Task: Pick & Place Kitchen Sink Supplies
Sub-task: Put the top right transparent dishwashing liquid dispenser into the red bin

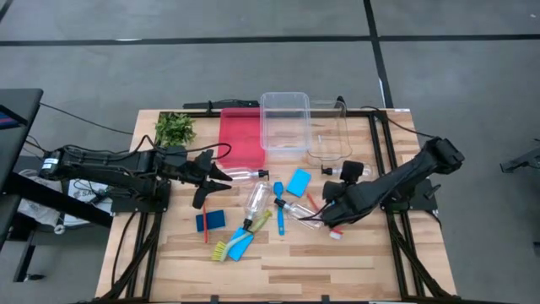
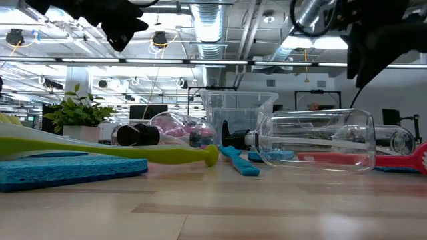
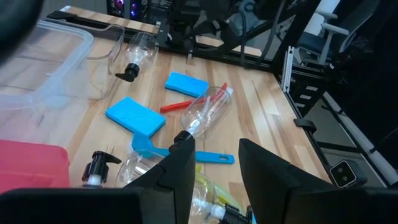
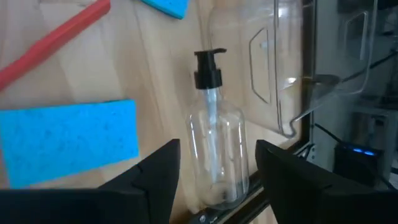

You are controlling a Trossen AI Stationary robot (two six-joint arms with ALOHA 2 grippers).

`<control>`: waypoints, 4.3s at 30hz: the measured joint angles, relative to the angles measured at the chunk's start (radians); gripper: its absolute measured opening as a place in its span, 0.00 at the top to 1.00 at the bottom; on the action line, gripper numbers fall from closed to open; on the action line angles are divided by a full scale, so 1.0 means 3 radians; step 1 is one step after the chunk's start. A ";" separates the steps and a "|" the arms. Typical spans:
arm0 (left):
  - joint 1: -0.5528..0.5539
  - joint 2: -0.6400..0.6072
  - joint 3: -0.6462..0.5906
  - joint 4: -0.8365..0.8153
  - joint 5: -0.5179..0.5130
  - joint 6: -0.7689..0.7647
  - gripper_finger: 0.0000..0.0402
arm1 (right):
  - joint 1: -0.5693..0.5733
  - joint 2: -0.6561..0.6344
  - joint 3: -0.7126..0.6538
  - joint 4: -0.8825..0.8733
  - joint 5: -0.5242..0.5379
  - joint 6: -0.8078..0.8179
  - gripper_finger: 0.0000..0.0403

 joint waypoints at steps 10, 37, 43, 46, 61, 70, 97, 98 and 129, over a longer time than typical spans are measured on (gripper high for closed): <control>0.0000 0.0001 0.0000 0.0032 -0.0001 -0.0026 0.69 | 0.0007 -0.0738 0.0000 -0.0258 -0.0284 0.0106 0.61; 0.0000 0.0001 -0.0001 0.0103 -0.0002 -0.0026 0.69 | -0.0001 -0.1949 -0.0516 -0.0134 -0.0333 0.0231 0.69; 0.0000 0.0001 -0.0001 0.0127 -0.0001 -0.0026 0.69 | -0.0001 -0.1949 -0.0516 -0.0075 -0.0158 0.0176 0.71; 0.0001 0.0001 -0.0001 0.0135 -0.0002 -0.0026 0.69 | -0.0006 -0.1947 -0.0516 0.0014 -0.0084 0.0280 0.70; 0.0000 0.0001 -0.0001 0.0168 -0.0001 -0.0026 0.69 | -0.0689 -0.1748 -0.0650 0.0050 -0.0143 -0.0075 0.43; 0.0000 0.0001 -0.0001 0.0168 -0.0001 -0.0026 0.69 | -0.0958 -0.1706 -0.1052 0.0286 -0.0394 -0.0086 0.48; 0.0001 0.0001 -0.0001 0.0168 -0.0001 -0.0027 0.69 | -0.1055 -0.1173 -0.1286 0.0798 -0.0390 -0.0541 0.30; 0.0000 0.0001 -0.0001 0.0168 -0.0001 -0.0028 0.69 | -0.1066 -0.1140 -0.1286 0.0801 -0.0382 -0.0578 0.28; 0.0000 0.0001 -0.0001 0.0168 -0.0001 -0.0029 0.69 | -0.1621 -0.0102 -0.1278 0.0921 -0.0726 -0.1155 0.22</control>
